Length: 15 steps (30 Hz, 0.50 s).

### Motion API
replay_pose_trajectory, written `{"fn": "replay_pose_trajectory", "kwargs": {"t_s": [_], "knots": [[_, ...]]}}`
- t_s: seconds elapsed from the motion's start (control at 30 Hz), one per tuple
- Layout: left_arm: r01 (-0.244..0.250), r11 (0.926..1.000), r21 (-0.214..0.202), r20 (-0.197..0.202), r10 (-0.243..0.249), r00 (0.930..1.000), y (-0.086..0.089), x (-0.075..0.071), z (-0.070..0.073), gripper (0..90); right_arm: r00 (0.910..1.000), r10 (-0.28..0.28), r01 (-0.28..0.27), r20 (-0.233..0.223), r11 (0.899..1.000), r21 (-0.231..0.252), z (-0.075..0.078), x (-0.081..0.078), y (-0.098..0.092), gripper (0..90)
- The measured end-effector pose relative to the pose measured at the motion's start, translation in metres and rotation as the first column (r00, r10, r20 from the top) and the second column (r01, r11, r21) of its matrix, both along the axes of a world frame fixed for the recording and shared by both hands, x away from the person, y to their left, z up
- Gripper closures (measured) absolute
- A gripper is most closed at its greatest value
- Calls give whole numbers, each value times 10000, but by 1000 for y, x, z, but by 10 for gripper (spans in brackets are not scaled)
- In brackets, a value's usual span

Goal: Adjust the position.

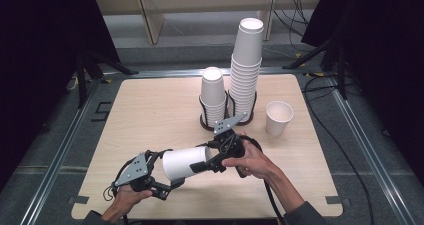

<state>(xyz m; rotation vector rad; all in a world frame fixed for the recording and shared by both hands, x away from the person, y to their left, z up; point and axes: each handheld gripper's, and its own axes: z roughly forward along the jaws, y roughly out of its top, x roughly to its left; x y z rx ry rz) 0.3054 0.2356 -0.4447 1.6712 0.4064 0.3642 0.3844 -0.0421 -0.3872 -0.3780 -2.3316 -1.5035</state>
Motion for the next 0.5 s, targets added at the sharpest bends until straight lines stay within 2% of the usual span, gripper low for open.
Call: {"fn": "replay_pose_trajectory", "kwargs": {"t_s": [0.1,0.37,0.47,0.5], "knots": [[112,9999,-64,9,-112,9999,1,0,1,81,9999,116,-118,112,9998,184,-1,3,-1,248],[370,9992,-142,41,-370,9993,1,0,2,116,9988,252,-239,-411,9992,321,-3,6,-7,244],[443,9990,-58,74,-443,9990,2,0,3,121,9987,340,-327,-372,9989,344,-5,7,-7,243],[476,9988,-76,65,-476,9988,2,0,2,121,9980,380,-364,-501,9988,324,-6,6,-7,245]]}}
